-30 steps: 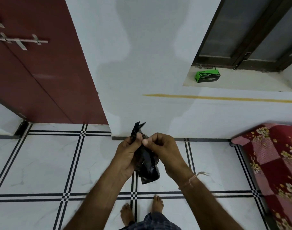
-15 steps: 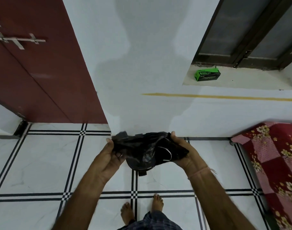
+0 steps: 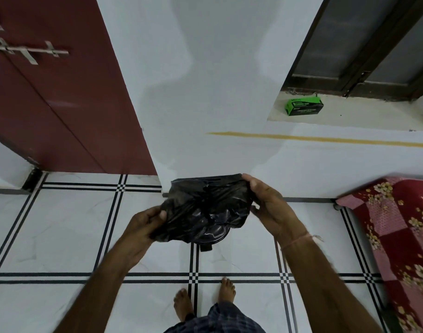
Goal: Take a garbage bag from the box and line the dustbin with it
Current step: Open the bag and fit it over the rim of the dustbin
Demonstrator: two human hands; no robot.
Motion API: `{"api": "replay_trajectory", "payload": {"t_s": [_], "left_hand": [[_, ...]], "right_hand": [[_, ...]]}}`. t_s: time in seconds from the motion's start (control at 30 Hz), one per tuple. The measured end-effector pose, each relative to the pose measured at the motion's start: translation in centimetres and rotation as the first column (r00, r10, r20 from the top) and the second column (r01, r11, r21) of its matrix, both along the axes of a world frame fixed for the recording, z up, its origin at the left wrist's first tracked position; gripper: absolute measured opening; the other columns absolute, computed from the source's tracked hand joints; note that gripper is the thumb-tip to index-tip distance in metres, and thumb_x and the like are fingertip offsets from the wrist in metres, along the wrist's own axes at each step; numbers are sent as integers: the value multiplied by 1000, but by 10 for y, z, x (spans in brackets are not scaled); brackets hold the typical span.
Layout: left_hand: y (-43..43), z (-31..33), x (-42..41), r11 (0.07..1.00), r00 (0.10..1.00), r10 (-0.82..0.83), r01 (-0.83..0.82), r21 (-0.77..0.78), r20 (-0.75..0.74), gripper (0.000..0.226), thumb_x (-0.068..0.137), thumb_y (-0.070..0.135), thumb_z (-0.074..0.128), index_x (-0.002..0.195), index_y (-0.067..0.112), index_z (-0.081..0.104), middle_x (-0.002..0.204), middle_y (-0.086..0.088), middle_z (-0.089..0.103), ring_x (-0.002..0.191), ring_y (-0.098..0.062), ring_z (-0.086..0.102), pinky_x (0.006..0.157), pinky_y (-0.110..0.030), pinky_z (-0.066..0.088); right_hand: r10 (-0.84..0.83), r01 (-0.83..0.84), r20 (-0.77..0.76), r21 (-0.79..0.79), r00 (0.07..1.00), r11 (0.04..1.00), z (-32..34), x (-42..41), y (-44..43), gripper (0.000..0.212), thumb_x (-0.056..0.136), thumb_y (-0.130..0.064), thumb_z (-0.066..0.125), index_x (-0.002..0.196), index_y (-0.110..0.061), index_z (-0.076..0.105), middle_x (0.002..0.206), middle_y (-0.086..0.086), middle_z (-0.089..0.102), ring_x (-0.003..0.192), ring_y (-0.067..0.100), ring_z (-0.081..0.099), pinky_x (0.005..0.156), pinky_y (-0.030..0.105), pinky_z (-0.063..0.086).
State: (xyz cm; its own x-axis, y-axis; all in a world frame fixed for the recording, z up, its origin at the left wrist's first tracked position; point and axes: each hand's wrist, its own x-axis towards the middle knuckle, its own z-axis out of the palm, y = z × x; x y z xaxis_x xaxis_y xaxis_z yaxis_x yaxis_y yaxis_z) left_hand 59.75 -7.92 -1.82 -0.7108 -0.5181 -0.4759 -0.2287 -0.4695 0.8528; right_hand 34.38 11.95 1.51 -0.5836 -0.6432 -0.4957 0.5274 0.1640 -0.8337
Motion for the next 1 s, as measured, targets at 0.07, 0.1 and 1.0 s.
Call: {"api": "replay_trajectory", "payload": {"t_s": [0.07, 0.1, 1.0], "left_hand": [[-2, -8, 6, 992, 981, -22, 45, -116, 192, 64, 76, 57, 80, 116, 8, 75, 108, -17, 79, 106, -34, 74, 78, -32, 60], [0, -13, 6, 990, 967, 40, -4, -142, 252, 51, 84, 51, 75, 112, 8, 76, 107, -19, 78, 108, -38, 72, 82, -36, 61], [17, -22, -15, 828, 860, 448, -502, 250, 242, 17, 105, 8, 50, 107, 11, 67, 101, -10, 69, 81, -17, 62, 48, -18, 55]], "right_hand": [[-30, 53, -206, 106, 978, 993, 3, -4, -1, 31, 96, -23, 71, 126, -18, 74, 119, -3, 75, 103, 7, 65, 85, 25, 44], [-29, 81, -310, 157, 950, 984, 2, -6, -3, 32, 95, -18, 72, 126, -14, 74, 120, -1, 75, 100, 6, 67, 80, 19, 48], [-153, 155, -21, 103, 988, 983, -53, 47, 17, 35, 101, -24, 65, 125, 0, 70, 110, 9, 75, 99, 21, 70, 80, 26, 60]]}}
